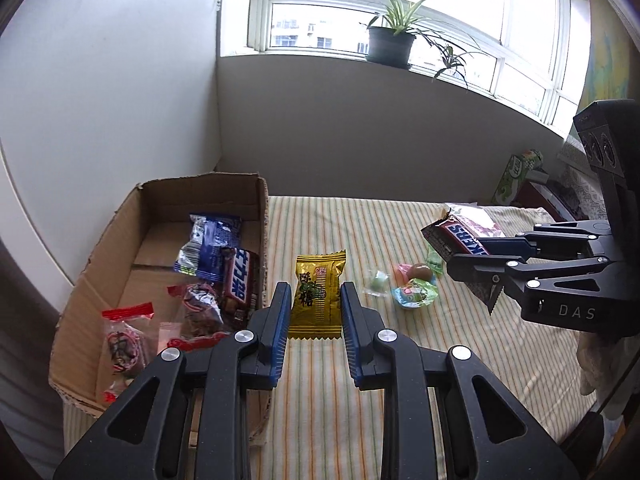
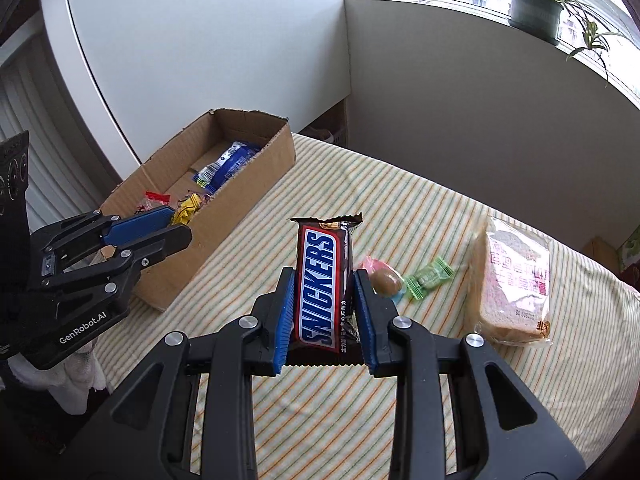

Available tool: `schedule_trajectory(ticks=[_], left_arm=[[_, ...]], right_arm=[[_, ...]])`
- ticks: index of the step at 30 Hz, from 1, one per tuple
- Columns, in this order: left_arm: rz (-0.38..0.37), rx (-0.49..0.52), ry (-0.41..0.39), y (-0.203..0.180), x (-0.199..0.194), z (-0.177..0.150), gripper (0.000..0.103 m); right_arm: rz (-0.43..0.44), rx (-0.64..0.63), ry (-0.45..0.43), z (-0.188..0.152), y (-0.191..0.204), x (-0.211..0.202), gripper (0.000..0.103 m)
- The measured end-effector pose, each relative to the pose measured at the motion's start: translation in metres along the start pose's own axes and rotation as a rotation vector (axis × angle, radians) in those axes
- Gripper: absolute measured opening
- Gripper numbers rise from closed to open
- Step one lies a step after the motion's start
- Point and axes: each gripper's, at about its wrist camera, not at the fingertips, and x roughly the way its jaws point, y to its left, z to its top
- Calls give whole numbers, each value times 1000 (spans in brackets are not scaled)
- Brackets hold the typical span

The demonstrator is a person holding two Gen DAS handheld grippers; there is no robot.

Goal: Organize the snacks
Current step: 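Carry the yellow packet and Snickers bar into the box and open both tools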

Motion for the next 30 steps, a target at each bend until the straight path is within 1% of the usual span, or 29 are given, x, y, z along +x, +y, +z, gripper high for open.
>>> schedule_trajectory(ticks=[7,17,24,30], left_arm=[[53,-41,-9,33,-6,-6,23],[133,-96,-3,81,-7,-12,23],[157,-137,5,103,-7,-16,23],[161,-153,13,113,-7,-18,23]], right_arm=[[41,-51,-10,26,39,21,30],[113,-91,4,60,88,66,30],[132,-115,35,65,111,90,30],[137,-115,58,66,117,106,30]])
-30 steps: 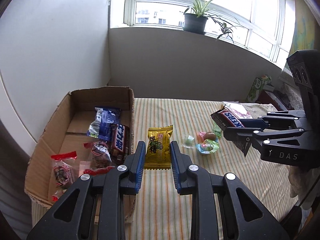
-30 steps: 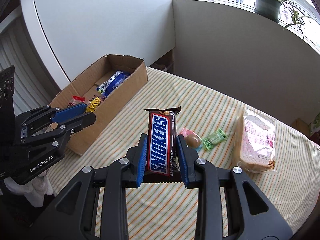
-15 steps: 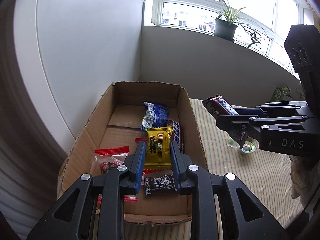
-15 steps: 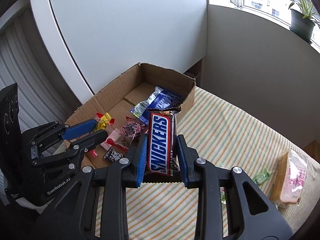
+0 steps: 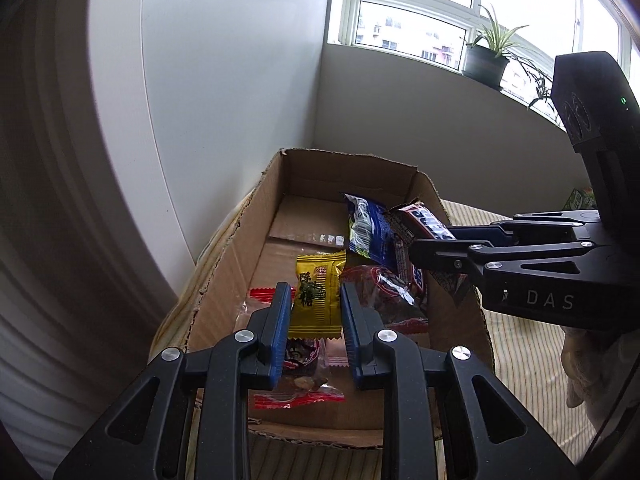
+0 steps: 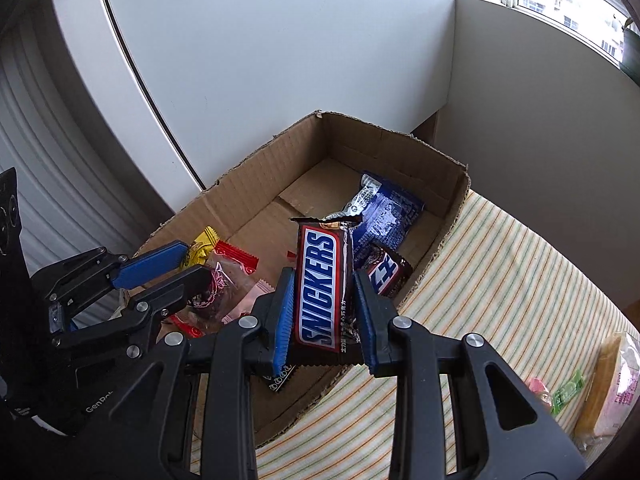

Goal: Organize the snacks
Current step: 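Carry the yellow packet and Snickers bar into the box and open both tools, then withdraw both tools from the box toward the remaining snacks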

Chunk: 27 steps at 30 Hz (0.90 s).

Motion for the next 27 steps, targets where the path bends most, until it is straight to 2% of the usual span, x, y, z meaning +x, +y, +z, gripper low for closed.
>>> schedule_trajectory(ticks=[6,7,8,9,10,19,27], left_arm=[[9,-7,5,3,-1,-1,23],[8,-8,3,3,-1,0,24],[9,-9,3,3,-2,0,28],[11,-9,1,3,-1,1,34],[10,-8,0,2,-2,1,35],[-5,2,-14,-8,-4,3,35],[-40,24,-39,-32,-12,5,35]], right_arm=[[1,-1,-4,1,0,2,30],[0,-1,-6,1,0,1,34],[-3,-1,-12,1,0,0,37],[-6,1,-20,2,0,-3,45],[-7,3,-27,1,0,-5,49],[-19,20,-54,-6,-11,-32,49],[-49,58,-82,-21,-38,-66,49]])
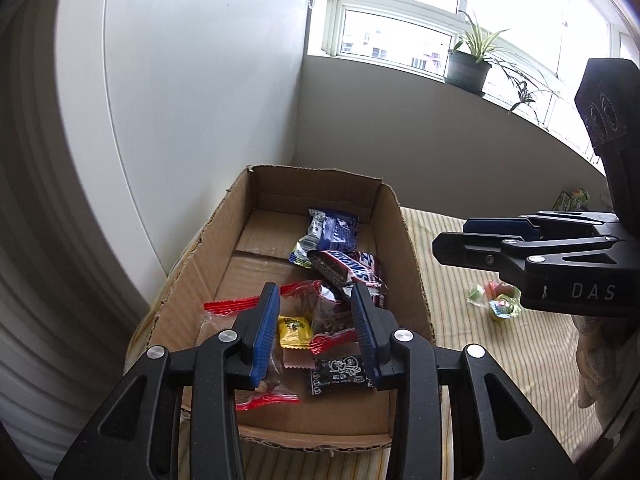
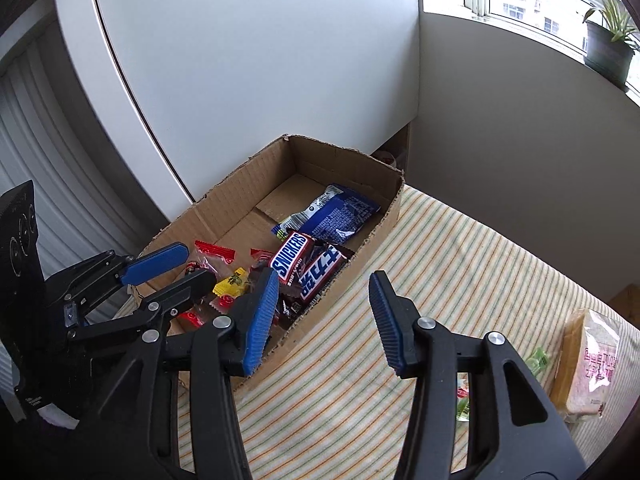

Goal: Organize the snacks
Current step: 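Withdraw both tools from the box toward the remaining snacks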

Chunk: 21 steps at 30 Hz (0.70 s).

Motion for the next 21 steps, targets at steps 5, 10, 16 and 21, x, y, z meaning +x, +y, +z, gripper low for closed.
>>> schedule_trajectory(ticks=[5,10,16,21], left_arm=[[-39,28,-17,-25,-5,1,35],[-86,79,-4,-58,-2,-3,35],[-151,122,45,-92,8,-11,35],[-200,142,78,-114,14,-14,35]], right_arm=[[-25,42,-8,-12,-30,-24,49],[-52,76,4,-29,-57,-43,49],[-68,138,26,-50,-91,-49,49],[-55,164,50,-59,-109,-44,49]])
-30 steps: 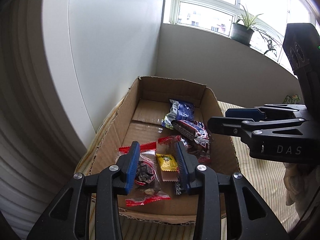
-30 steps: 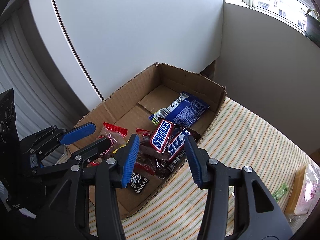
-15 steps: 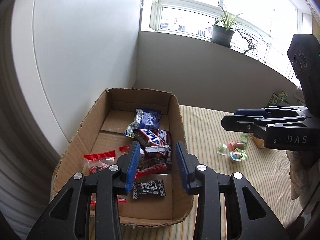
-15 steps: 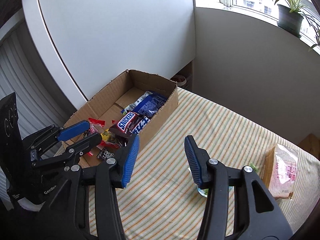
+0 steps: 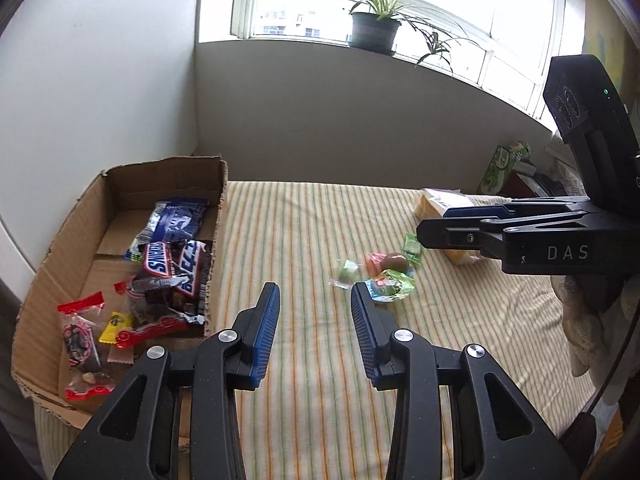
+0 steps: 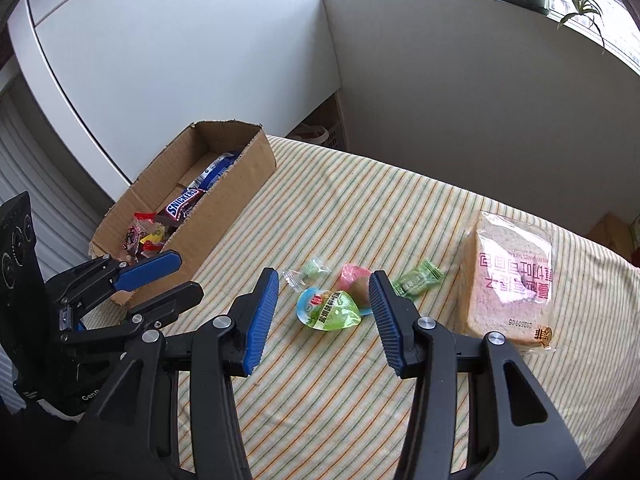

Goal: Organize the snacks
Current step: 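Withdraw both tools from the box toward the remaining snacks, then grasp the blue-green candy pouch with the left tool while the right grasps the brown egg candy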

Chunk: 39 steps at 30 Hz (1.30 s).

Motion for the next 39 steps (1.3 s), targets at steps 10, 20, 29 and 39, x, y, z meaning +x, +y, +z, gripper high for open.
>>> schedule_trajectory(ticks=[10,20,29,39], left_arm=[[-80,55,103,-32,36,-6,35],[-106,36,182,-38,69,-6,35],[-92,58,206,-48,91,-1,35],[-82,72,196,-52,99,3,30]], right_arm=[[73,109,106,-1,-32,45,41],[68,116,147,-3,-39,67,31],[65,102,171,-2,-39,76,31],[73,105,170,-1,-41,80,29]])
